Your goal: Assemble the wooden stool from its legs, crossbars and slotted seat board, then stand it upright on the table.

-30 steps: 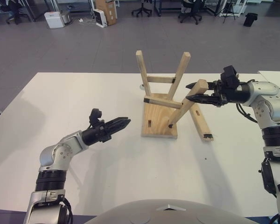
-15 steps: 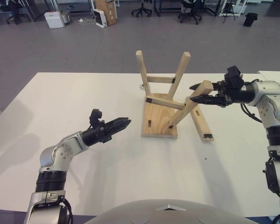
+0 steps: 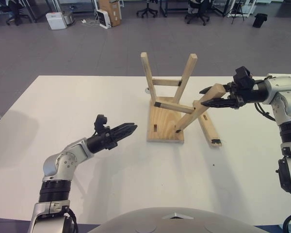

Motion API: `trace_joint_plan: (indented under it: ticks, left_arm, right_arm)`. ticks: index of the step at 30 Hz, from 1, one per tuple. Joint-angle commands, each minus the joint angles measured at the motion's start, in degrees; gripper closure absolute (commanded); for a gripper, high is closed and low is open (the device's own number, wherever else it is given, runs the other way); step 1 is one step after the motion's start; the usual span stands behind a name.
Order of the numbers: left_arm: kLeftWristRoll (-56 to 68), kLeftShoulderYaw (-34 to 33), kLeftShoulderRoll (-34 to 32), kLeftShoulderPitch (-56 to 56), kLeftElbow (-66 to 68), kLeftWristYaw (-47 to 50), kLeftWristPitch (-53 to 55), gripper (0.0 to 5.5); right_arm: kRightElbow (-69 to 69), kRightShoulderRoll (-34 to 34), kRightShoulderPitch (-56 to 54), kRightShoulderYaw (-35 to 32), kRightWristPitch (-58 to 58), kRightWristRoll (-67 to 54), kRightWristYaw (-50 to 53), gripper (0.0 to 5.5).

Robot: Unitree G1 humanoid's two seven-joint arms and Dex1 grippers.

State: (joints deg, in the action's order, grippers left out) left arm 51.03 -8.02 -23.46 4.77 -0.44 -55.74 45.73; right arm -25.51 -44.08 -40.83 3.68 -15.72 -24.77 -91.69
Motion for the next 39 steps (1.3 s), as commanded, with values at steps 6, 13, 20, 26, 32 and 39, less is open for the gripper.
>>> trace_joint_plan:
  ticks: [6, 13, 20, 26, 32, 39]
  left_arm:
    - [-0.6, -0.1, 1.3, -0.5, -1.2, 0.9, -1.0, 2.41]
    - [-0.7, 0.2, 2.7, -1.6, -1.7, 1.5, -1.9, 2.41]
    - [-1.2, 1.0, 4.2, -1.2, -1.4, 1.8, -2.5, 2.41]
    - [-1.4, 1.3, 5.6, -2.3, -2.4, 2.6, -3.6, 2.41]
    - [-0.9, 1.2, 5.7, -3.8, -3.4, 3.3, -4.2, 2.41]
    - [-2.5, 1.3, 5.6, -4.4, -3.3, 4.5, -5.6, 2.41]
  right_arm:
    - [-2.0, 2.1, -3.0, 8.8, 2.4, 4.7, -0.8, 3.47]
    - [-5.4, 5.3, 3.5, 18.0, -0.9, 11.3, -0.1, 3.47]
    - [-13.2, 7.0, 0.8, 28.2, -4.9, 18.0, 0.4, 3.47]
    - [-6.7, 3.5, 3.1, 23.8, -2.1, 13.6, 3.7, 2.16]
    - [0.1, -1.3, 6.7, 11.0, -5.7, 9.0, 9.5, 2.16]
    - [7.4, 8.7, 17.1, -7.0, -10.6, 10.8, 48.6, 2.16]
